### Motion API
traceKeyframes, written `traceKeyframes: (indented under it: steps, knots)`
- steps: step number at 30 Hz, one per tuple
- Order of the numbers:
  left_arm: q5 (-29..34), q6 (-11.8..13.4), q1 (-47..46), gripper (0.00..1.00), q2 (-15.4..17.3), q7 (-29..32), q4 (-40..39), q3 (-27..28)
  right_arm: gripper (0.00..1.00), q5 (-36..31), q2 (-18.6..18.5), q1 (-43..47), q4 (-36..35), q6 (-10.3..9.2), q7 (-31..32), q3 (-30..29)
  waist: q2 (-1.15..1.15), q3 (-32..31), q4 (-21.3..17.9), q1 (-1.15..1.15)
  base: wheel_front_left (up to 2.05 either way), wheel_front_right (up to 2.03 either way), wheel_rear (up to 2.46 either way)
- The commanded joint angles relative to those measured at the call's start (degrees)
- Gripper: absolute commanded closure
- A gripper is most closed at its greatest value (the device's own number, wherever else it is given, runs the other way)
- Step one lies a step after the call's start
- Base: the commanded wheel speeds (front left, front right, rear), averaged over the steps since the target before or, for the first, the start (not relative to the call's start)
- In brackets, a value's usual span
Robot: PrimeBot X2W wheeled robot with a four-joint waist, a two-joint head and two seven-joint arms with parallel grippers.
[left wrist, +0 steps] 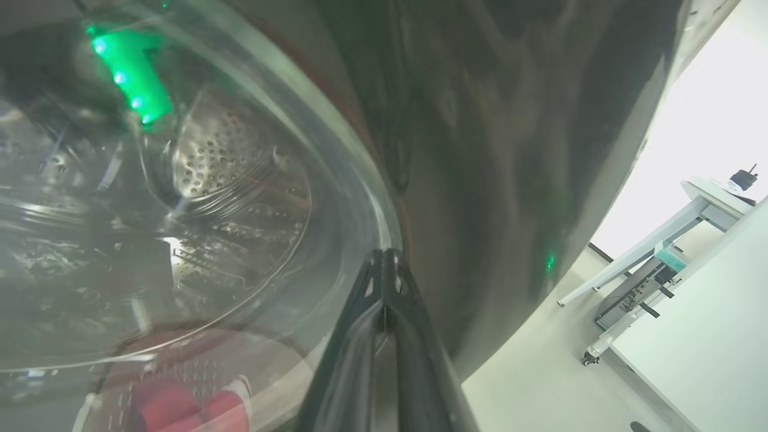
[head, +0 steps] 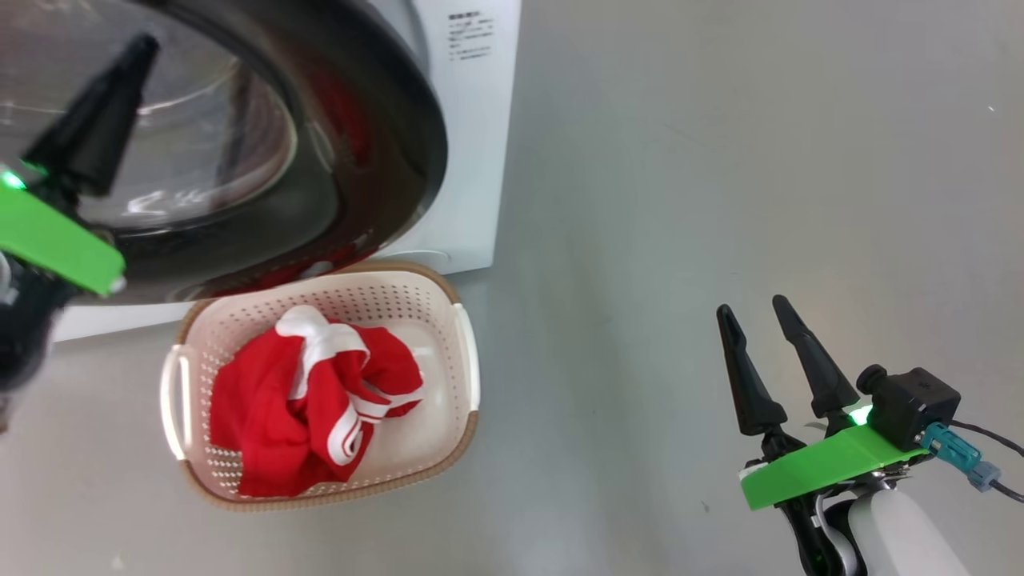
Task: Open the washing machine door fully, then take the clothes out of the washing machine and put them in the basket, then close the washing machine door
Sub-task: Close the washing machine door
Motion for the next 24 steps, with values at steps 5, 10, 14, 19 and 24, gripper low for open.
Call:
traceKeyframes:
  steps: [5,10,14,19,24]
  knots:
    - [-0.7,-0.3,3.7,0.83,2.9,-1.7,-1.8,2.2,0.00,-1.3,-0.1,0.5,-0.9,0.35,-0.4,0.7,0.00,-2.1,2.4,0.00,0.00,0.00,0.00]
    - [0.0,-0.3,8.9,0.51,2.2,-2.1,-2.3,4.7,0.00,-2.6,-0.1,1.4,-0.8,0.35,-0.4,0.1,0.00,-3.8,4.0,0.00,0.00,0.00,0.00]
    - [1.9,-0.3,14.4,0.16,0.0,-2.2,-2.3,9.6,0.00,-3.5,-0.1,2.4,-0.6,0.35,-0.4,-0.4,0.00,-5.3,5.0,0.00,0.00,0.00,0.00]
    - [5.0,-0.3,21.7,0.00,-2.8,-2.2,-2.7,15.4,0.00,-4.1,-0.1,3.7,-0.4,0.35,-0.4,-0.8,0.00,-6.9,6.0,0.00,0.00,0.00,0.00]
    - [8.3,-0.3,28.8,0.00,-5.8,-2.2,-3.1,20.8,0.00,-4.7,-0.1,5.0,-0.3,0.35,-0.4,-1.1,0.00,-8.6,6.6,0.00,0.00,0.00,0.00]
